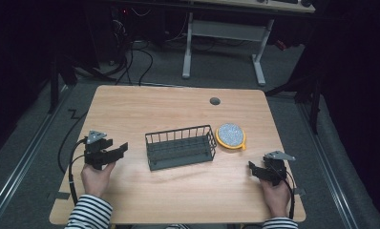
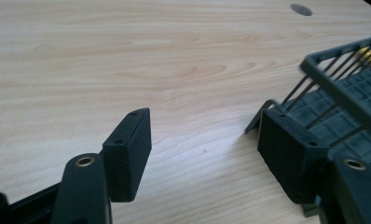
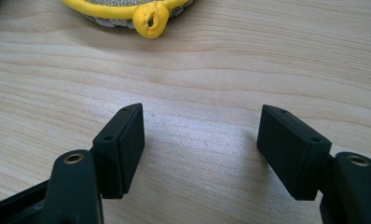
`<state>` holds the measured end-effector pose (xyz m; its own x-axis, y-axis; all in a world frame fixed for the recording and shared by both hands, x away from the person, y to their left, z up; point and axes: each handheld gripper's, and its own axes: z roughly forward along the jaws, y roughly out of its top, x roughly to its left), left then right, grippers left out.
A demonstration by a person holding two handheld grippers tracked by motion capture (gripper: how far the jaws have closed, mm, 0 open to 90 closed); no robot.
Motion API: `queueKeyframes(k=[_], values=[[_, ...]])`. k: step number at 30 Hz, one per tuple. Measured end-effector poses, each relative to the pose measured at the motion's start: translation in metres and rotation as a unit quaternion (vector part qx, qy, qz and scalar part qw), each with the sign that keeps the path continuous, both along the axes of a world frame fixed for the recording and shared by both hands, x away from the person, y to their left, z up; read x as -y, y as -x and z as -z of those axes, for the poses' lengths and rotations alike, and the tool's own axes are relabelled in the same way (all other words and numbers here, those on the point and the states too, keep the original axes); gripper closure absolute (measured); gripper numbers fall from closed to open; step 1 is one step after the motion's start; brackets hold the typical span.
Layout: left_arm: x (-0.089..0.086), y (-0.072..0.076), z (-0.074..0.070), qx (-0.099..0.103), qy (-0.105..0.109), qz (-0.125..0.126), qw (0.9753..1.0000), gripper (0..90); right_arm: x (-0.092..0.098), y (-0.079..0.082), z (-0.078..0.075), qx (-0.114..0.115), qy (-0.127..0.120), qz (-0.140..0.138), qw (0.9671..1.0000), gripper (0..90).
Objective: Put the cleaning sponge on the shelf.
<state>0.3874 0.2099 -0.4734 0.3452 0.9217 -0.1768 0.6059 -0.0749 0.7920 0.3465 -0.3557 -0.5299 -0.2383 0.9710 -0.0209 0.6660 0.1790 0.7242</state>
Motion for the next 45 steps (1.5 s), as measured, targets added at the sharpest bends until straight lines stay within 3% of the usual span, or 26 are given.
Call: queueKeyframes(k=[13,36,38,41,45], values=[[-0.005,-0.009,0.034,-0.032,-0.022,-0.028,0.9989,35.2,0.0,0.0,0.0,0.0,0.0,-0.002,1.0,32.3],[0.001,-0.019,0.057,-0.033,-0.076,-0.036,0.9959,34.2,0.0,0.0,0.0,-0.002,-0.002,0.0,1.0,32.6],[0.001,-0.019,0.059,-0.035,-0.079,-0.036,0.9956,34.1,0.001,0.0,-0.001,-0.005,-0.003,-0.001,1.0,34.5],[0.002,-0.017,0.063,-0.021,-0.085,-0.036,0.9955,33.4,0.001,-0.001,-0.004,-0.018,-0.003,0.003,0.9998,38.0],[0.006,-0.017,0.063,-0.02,-0.094,-0.034,0.9947,30.5,0.006,-0.005,-0.011,-0.035,-0.029,0.003,0.999,41.9]])
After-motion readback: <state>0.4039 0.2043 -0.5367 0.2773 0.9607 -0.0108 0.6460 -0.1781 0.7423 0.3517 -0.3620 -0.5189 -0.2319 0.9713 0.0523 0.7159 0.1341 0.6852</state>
